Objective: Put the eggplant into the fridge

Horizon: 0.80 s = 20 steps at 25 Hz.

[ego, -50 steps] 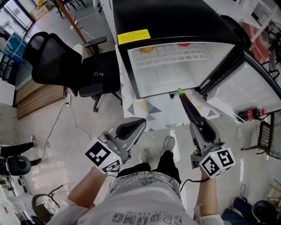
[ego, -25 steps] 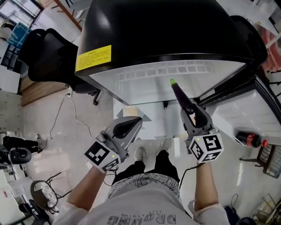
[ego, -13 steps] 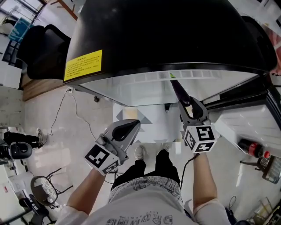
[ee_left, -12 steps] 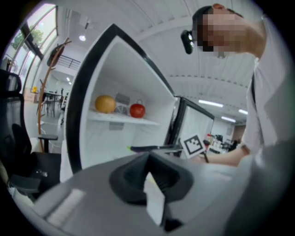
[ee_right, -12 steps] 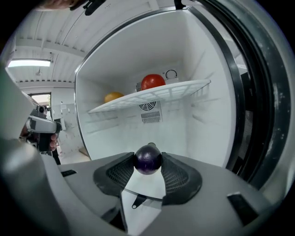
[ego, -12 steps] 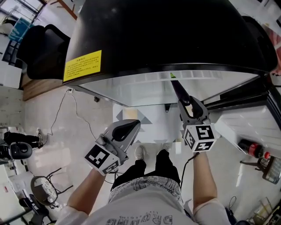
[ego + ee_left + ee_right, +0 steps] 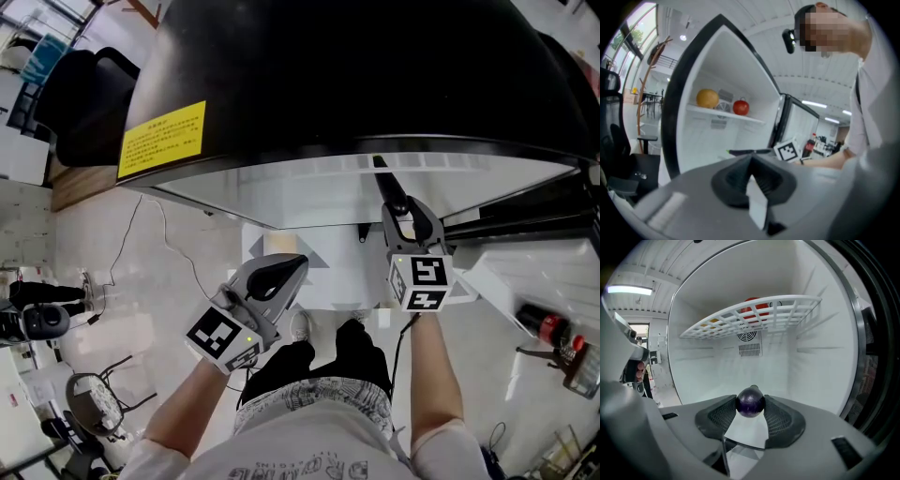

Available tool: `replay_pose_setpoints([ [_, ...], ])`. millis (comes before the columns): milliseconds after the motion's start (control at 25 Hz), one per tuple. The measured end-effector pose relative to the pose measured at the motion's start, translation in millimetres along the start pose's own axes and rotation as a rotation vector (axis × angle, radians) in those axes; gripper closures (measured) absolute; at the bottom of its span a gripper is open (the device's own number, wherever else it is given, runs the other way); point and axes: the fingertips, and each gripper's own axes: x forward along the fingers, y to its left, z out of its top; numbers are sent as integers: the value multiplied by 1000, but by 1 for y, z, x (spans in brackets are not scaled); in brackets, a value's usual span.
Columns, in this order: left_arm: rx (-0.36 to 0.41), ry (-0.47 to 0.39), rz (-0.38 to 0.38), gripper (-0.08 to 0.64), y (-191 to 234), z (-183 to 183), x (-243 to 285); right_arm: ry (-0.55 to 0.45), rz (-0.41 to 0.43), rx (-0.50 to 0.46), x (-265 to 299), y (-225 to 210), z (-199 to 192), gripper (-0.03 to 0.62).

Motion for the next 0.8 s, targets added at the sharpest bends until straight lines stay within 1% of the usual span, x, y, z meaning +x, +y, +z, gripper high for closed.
replay_pose_setpoints([
  [320, -1, 0, 1, 552, 2, -14, 7, -3, -39, -48, 21, -5, -13, 414],
  [640, -8, -3, 28, 553, 8, -21, 5, 10, -67, -68, 39, -14, -20, 414],
  [800, -21, -10, 38, 552, 11, -22, 4, 13, -78, -94, 45, -16, -20, 414],
])
